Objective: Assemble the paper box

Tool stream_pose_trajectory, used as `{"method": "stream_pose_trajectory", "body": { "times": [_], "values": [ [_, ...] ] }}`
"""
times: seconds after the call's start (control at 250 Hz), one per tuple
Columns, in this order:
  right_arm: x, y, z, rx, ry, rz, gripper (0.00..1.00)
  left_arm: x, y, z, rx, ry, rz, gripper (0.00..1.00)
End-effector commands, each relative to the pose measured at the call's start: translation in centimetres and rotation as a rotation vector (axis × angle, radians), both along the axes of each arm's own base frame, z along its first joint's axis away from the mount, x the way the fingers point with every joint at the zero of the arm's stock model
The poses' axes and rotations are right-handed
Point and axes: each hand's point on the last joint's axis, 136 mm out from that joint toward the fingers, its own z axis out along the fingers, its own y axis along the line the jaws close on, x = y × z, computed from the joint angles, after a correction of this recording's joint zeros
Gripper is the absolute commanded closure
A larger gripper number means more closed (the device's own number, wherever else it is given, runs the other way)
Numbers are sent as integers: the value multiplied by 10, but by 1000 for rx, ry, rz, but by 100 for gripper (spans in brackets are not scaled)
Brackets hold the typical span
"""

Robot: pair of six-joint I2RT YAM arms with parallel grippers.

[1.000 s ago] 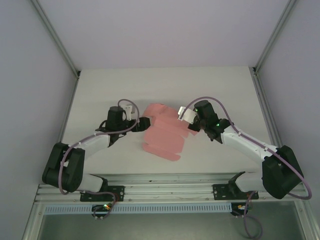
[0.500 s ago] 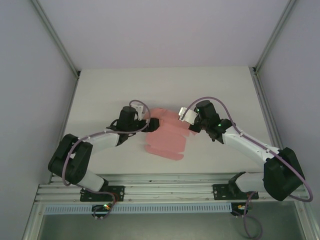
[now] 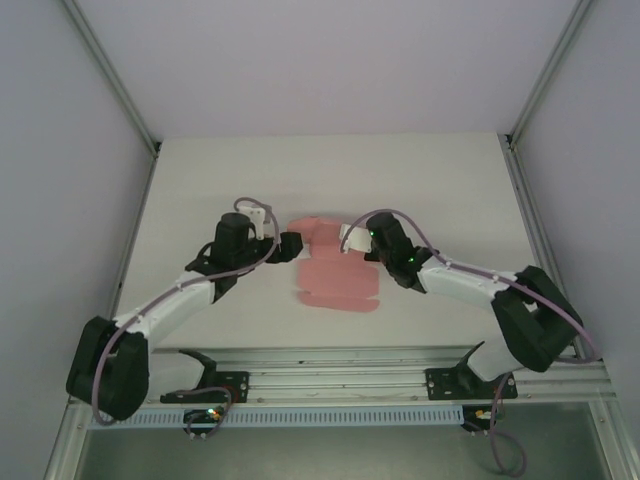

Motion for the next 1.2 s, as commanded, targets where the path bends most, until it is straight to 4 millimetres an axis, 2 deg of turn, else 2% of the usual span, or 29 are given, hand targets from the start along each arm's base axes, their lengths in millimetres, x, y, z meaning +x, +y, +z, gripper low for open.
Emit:
{"method": "stream_pose_trajectory", "body": {
  "times": [0.0, 0.052, 0.068, 0.18, 0.24, 0.284, 0.427, 0.487, 0.539, 0.659, 0.811, 0.923, 1.126, 1.198],
  "values": [
    [19, -3, 29, -40, -182, -42, 100, -7, 19, -4, 10, 58, 59, 0],
    [20, 0, 31, -30, -207, -32, 100, -3, 30, -3, 14, 76, 106, 0],
    [20, 1, 30, -31, -215, -28, 100, 2, 40, -4, 13, 84, 145, 0],
    [17, 4, 28, -42, -253, -9, 100, 22, 70, -9, -8, 135, 269, 0],
    [14, 5, 22, -61, -248, 3, 100, 35, 78, -14, -25, 155, 299, 0],
    [12, 6, 19, -71, -255, 7, 100, 44, 77, -16, -34, 159, 290, 0],
    [11, 5, 10, -91, -263, -3, 100, 70, 51, -23, -56, 110, 147, 0],
    [10, 5, 3, -91, -236, -4, 100, 77, 34, -26, -87, 89, 48, 8],
    [10, 7, 1, -76, -225, -1, 100, 79, 18, -27, -120, 58, -52, 11],
    [9, 7, -3, -65, -211, -3, 100, 85, -4, -37, -169, 67, -161, 21],
    [8, 3, -8, -88, -196, -12, 100, 67, -32, -40, -259, 38, -327, 26],
    [6, 1, -8, -98, -193, -20, 100, 50, -45, -41, -283, -9, -403, 29],
    [1, 0, -9, -91, -166, -20, 100, 38, -66, -59, -150, 24, -463, 46],
    [-3, 1, -13, -106, -154, -12, 100, 33, -71, -58, -122, 12, -490, 49]
  ]
}}
